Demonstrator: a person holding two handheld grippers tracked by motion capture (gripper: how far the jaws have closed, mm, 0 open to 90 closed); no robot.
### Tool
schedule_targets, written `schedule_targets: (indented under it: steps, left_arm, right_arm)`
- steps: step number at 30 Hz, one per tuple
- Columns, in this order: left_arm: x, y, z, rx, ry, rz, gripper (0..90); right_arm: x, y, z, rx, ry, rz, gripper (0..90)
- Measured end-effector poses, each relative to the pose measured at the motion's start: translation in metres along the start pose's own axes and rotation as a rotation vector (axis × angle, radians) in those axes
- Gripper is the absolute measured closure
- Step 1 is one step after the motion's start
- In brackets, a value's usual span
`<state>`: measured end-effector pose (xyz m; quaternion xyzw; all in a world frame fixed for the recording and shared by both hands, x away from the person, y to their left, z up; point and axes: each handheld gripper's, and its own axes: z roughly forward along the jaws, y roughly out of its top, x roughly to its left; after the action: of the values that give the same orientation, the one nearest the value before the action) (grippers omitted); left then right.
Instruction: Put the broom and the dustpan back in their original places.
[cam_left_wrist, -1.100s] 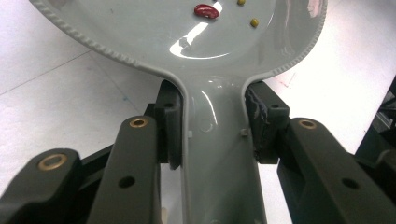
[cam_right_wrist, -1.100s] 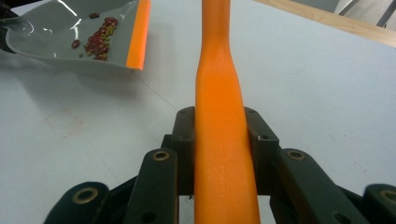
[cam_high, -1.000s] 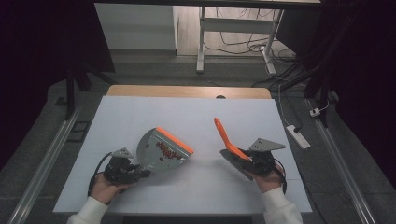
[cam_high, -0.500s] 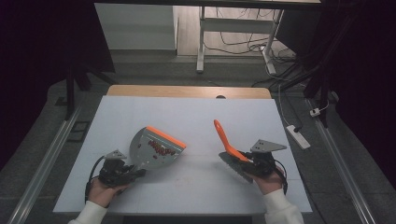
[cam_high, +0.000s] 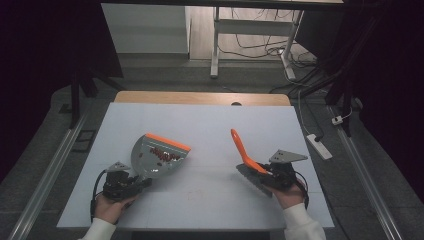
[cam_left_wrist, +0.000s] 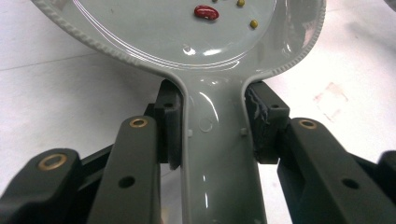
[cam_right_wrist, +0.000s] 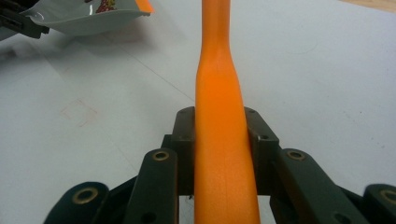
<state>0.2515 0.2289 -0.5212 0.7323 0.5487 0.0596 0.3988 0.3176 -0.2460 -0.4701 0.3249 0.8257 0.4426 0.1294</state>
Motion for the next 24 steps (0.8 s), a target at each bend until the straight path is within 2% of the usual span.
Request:
schedule_targets:
  steps: [9,15,20,24]
  left_arm:
    - [0.0020,-0.0032,-0.0031,-0.031,0.048,-0.053,61.7]
    - [0.0035,-0.0059,-0.0053,-0.056,0.076,-0.093,61.7]
    - [0.0066,-0.0081,-0.0063,-0.076,0.111,-0.143,61.7]
    - [0.0086,-0.0092,-0.0064,-0.077,0.127,-0.162,61.7]
  right_arm:
    - [-0.0001,0.0002,0.0008,0.017,0.004,0.024,70.4]
    - [0.0003,-0.0007,0.0037,0.034,0.016,0.059,70.4]
    - [-0.0011,-0.0013,0.0061,0.041,0.018,0.088,70.4]
    - [-0.0031,-0.0026,0.0067,0.049,0.021,0.120,70.4]
